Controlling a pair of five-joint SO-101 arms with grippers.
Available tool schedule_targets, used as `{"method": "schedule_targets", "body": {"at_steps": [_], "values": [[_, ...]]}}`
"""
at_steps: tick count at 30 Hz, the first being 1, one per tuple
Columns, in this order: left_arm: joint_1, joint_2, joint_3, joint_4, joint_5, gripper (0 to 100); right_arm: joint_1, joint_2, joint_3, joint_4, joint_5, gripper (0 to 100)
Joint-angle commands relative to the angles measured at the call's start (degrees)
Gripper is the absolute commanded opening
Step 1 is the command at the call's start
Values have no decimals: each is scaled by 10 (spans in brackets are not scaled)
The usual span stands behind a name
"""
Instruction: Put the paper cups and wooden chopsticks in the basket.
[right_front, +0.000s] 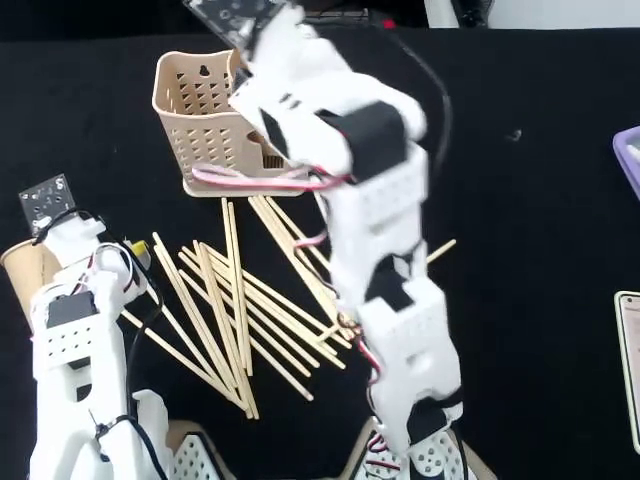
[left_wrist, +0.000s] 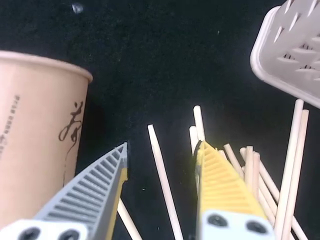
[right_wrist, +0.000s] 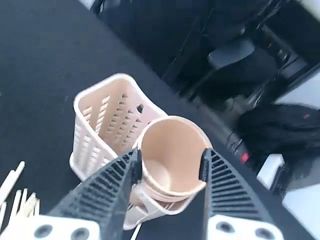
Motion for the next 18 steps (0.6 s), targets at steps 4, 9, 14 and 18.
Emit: {"method": "schedule_targets", "body": {"at_steps": [4,9,14,18], "values": [[-2,-13,-187,131,-29,228,48,-168,103,20,-40,201],[-36,-5,-312,193,-148,228,53,-368,363,19,-52,201],[-124,44,-354,151,-267,229,55,-586,709,-7,-49,201],[-163,162,-410,152,-331,229,54,-759,1025,-137,-49,204]]}}
